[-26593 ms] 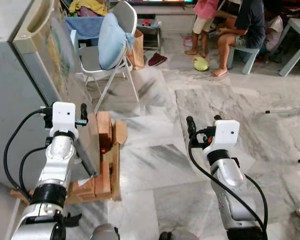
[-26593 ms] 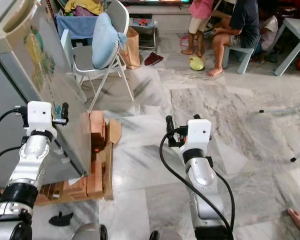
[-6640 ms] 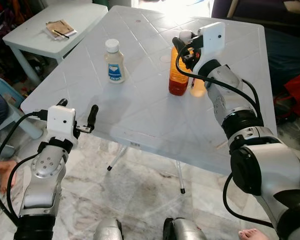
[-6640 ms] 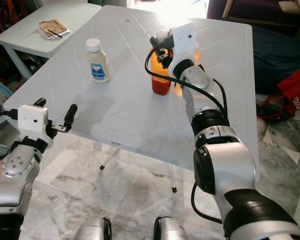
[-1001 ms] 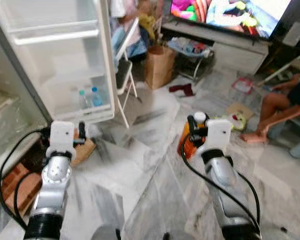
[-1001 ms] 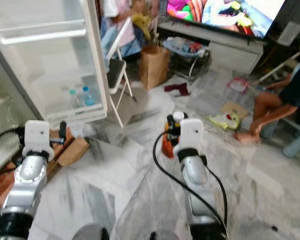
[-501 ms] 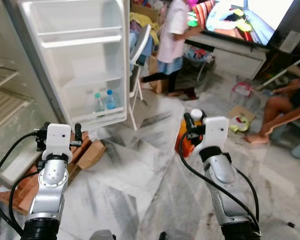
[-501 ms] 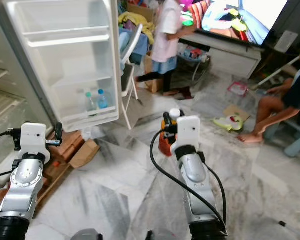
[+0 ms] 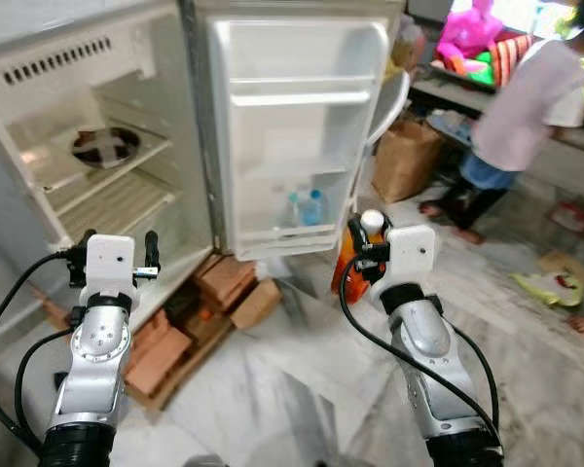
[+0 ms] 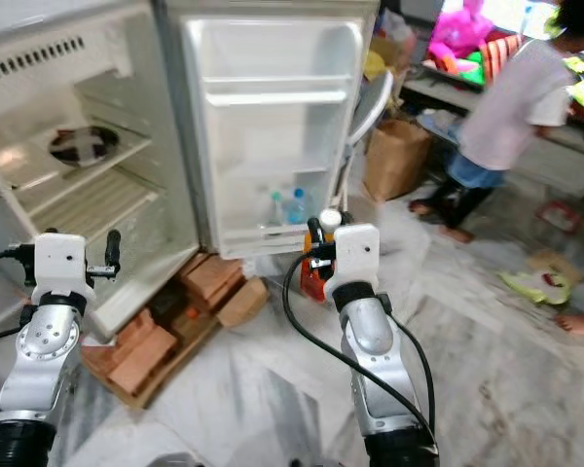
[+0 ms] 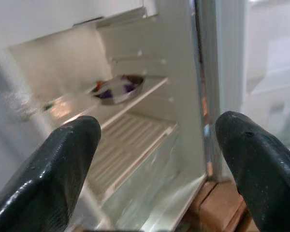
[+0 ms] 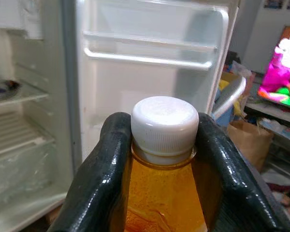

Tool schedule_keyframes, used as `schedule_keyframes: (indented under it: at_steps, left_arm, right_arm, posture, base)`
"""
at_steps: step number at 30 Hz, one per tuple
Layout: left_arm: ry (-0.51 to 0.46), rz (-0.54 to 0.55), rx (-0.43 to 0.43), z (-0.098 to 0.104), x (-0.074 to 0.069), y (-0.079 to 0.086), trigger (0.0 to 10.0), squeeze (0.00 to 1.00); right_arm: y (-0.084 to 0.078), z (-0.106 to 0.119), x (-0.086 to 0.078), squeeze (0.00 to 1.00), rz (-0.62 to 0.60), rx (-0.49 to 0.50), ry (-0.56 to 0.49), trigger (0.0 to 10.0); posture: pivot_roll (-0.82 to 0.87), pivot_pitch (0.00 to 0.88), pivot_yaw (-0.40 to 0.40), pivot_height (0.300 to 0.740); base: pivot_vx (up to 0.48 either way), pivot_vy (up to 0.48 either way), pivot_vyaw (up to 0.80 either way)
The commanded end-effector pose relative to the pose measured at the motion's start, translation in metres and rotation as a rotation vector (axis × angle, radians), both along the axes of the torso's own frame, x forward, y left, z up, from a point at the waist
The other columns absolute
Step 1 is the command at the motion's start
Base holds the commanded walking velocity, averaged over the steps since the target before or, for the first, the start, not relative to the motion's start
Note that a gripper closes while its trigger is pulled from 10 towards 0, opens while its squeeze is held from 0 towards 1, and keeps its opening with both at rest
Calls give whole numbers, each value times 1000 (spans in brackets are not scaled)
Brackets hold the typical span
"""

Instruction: Restocking fridge

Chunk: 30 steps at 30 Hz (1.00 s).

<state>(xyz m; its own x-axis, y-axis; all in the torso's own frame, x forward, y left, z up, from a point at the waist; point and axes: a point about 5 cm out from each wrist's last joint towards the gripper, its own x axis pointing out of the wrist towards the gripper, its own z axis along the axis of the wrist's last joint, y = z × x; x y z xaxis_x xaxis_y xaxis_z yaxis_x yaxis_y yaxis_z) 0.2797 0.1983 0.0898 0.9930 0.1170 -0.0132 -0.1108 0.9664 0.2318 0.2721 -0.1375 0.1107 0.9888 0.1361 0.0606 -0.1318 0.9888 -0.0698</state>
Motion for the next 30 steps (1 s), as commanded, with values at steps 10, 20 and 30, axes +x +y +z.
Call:
schedule_keyframes:
  at_steps: [10, 20, 30]
  left_arm:
    - [-3, -47, -20, 5, 0, -4, 10000, 0]
    - [-26, -94, -43, 8, 0, -7, 10000, 0]
    - [-22, -104, -48, 8, 0, -9, 10000, 0]
  right_arm:
    - [-2, 6, 2, 0, -13, 7, -24, 10000]
    - [-1, 6, 3, 0, -14, 6, -24, 10000]
    - [0, 6, 4, 0, -12, 3, -24, 10000]
  posture:
    - [2, 2, -78, 740]
    - [-1, 5, -73, 740]
    - [-2, 4, -74, 740]
  base:
    - [0, 0, 0]
    - [188, 0, 0]
    - [355, 0, 0]
